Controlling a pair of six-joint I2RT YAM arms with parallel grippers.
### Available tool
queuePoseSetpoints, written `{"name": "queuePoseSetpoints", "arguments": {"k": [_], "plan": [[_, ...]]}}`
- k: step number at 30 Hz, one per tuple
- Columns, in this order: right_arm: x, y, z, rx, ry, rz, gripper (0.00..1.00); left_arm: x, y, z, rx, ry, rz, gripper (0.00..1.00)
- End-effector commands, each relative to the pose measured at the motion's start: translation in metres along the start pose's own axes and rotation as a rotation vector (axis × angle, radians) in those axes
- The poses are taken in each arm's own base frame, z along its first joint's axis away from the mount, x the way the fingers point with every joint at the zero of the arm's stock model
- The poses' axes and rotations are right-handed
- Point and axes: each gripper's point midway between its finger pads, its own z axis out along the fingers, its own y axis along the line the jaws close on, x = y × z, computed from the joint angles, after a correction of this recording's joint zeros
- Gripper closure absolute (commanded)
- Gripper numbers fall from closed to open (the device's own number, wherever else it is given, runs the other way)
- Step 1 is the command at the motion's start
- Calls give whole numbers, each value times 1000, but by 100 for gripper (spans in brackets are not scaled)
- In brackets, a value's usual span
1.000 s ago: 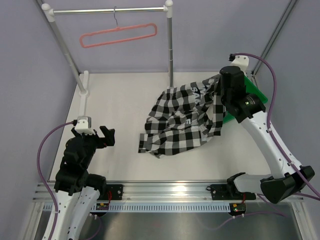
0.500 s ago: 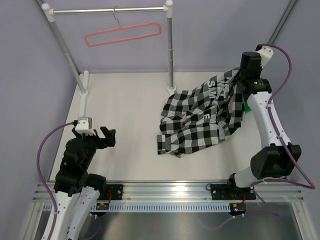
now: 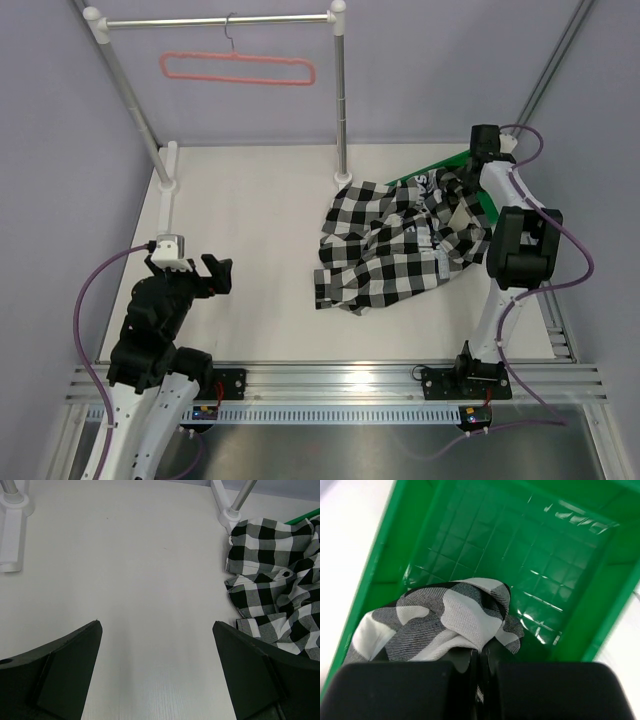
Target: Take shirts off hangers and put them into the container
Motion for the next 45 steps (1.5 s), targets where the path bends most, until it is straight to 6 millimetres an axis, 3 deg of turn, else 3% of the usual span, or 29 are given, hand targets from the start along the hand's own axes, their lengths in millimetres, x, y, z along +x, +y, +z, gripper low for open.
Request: {"name": "queuePoseSetpoints", "arguments": {"k": [1,6,8,11,12,15,17,18,21,24,28,32,33,35,36,38,42,45], "plan": [[13,15,13,-39,99,40,100,-12,-1,2,-2,-54,-10,1],[19,14,20,-48,125,43,84,-11,-1,2,-2,-52,-11,1],[12,10,13,-37,98,22,70,-11,-1,2,-1,-50,-11,1],[-21,8,-23,-68,-1,10,44,-11,-1,2,-2,-52,-11,1],[-19,8,-22,-69,-1,1,37,-12,-2,2,1,-53,-11,1],[-49,17,-71,-138,-116,-22,20,-12,-1,2,-2,-54,-11,1],[-52,23,-88,-151,-153,-71,11,-11,-1,2,-2,-52,-11,1],[-53,34,-106,-187,-178,-94,8,-11,-1,2,-2,-52,-11,1],[-31,72,-142,-276,-200,-226,1,-11,-1,2,-4,-51,-11,1],[-8,100,-165,-342,-203,-306,0,-11,0,2,-6,-50,-11,1],[54,147,-193,-455,-143,-399,0,-12,1,1,-16,-53,-12,1],[105,178,-202,-506,-73,-452,0,-11,1,1,-15,-51,-12,1],[122,184,-197,-502,-44,-474,0,-11,1,1,-15,-51,-12,1],[146,202,-207,-523,-25,-497,0,-10,1,2,-15,-46,-13,1],[163,206,-197,-501,-1,-520,1,-11,1,1,-16,-49,-13,1],[182,221,-199,-495,15,-515,0,-11,1,1,-16,-49,-13,1],[228,229,-168,-398,93,-541,1,-10,2,1,-21,-49,-13,1],[244,237,-156,-372,104,-538,1,-11,2,0,-21,-54,-15,1]]}}
